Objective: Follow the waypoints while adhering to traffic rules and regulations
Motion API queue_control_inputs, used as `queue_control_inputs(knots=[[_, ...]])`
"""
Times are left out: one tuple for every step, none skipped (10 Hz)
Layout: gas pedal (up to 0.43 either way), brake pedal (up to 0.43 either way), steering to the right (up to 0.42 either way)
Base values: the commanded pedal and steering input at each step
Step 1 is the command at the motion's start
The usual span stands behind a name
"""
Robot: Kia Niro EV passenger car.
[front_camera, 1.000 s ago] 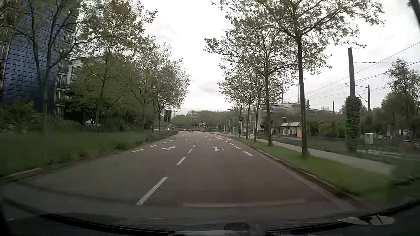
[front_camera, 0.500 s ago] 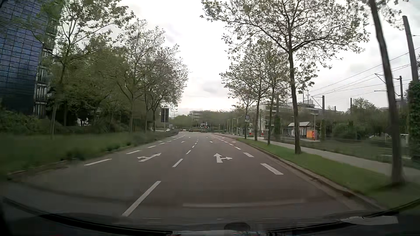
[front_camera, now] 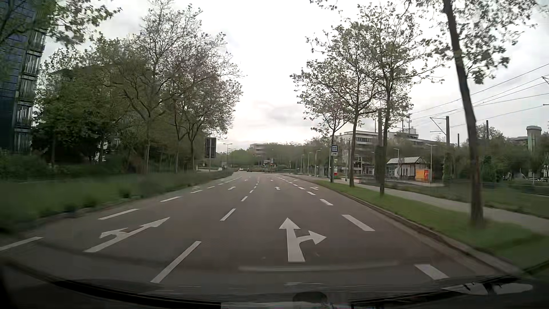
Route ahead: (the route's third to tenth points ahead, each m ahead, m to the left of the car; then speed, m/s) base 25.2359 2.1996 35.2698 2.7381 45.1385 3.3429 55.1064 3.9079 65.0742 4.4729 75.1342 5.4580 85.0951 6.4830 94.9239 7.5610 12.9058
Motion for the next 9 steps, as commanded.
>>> queue_control_inputs(knots=[[0.000, 0.000, -0.005], [0.000, 0.000, -0.005], [0.000, 0.000, -0.005], [0.000, 0.000, -0.006], [0.000, 0.000, -0.006], [0.000, 0.000, -0.006], [0.000, 0.000, -0.006], [0.000, 0.000, -0.006], [0.000, 0.000, -0.007]])
